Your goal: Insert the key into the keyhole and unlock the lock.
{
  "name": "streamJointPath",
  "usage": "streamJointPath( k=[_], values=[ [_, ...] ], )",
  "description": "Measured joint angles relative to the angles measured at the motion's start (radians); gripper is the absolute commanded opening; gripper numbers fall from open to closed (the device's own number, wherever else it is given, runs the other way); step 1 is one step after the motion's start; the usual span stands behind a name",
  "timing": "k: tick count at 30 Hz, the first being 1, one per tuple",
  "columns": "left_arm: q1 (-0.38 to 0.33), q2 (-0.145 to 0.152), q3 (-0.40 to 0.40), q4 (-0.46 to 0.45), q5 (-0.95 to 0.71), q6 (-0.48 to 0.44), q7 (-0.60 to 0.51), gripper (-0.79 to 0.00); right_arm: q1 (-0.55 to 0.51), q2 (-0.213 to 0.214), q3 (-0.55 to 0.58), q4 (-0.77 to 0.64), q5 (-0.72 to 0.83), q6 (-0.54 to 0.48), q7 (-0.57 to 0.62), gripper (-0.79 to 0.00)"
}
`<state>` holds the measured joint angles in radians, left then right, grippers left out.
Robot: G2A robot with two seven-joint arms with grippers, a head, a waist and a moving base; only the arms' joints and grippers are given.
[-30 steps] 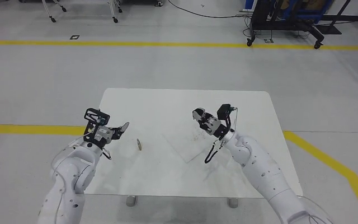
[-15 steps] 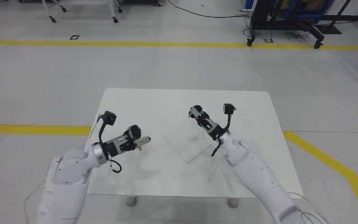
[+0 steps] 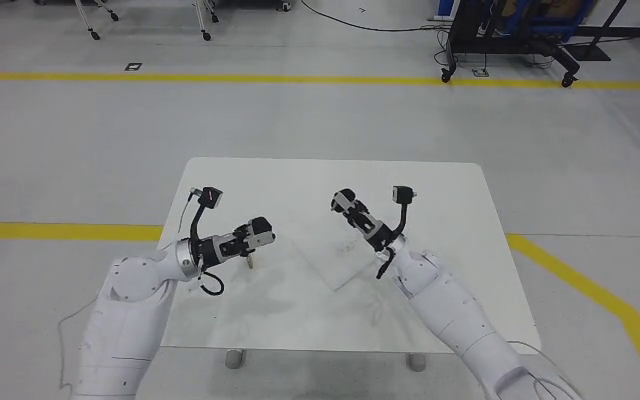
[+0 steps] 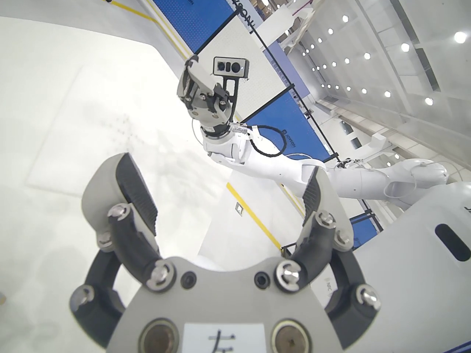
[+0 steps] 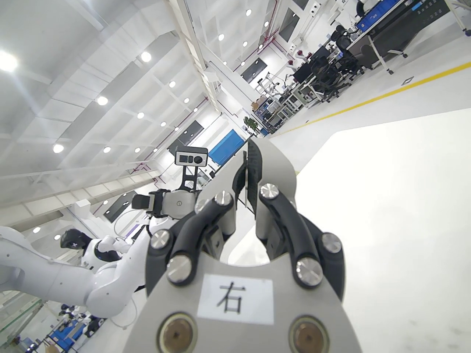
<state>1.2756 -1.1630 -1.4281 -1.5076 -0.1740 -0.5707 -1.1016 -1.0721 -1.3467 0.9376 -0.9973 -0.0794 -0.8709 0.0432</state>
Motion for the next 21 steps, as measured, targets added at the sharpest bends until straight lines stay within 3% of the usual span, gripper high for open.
streamJointPath(
  k=[3,10,12,21],
  values=[
    [-0.028,-0.005,0.049,0.01,0.03,0.004,0.026,-0.305,0.004,-0.015,-0.028,0.0,0.07,0.0,0.029,-0.785],
    [-0.075,-0.011,0.116,0.068,0.098,0.012,0.101,-0.416,0.025,-0.041,-0.055,0.034,0.192,-0.025,0.058,-0.785],
    [-0.086,-0.012,0.125,0.091,0.085,0.022,0.116,-0.493,0.032,-0.049,-0.06,0.047,0.178,-0.003,0.038,-0.785],
    [-0.107,-0.013,0.159,0.126,0.11,0.029,0.173,-0.489,0.016,-0.077,-0.084,0.018,0.092,0.078,-0.057,-0.785]
  ],
)
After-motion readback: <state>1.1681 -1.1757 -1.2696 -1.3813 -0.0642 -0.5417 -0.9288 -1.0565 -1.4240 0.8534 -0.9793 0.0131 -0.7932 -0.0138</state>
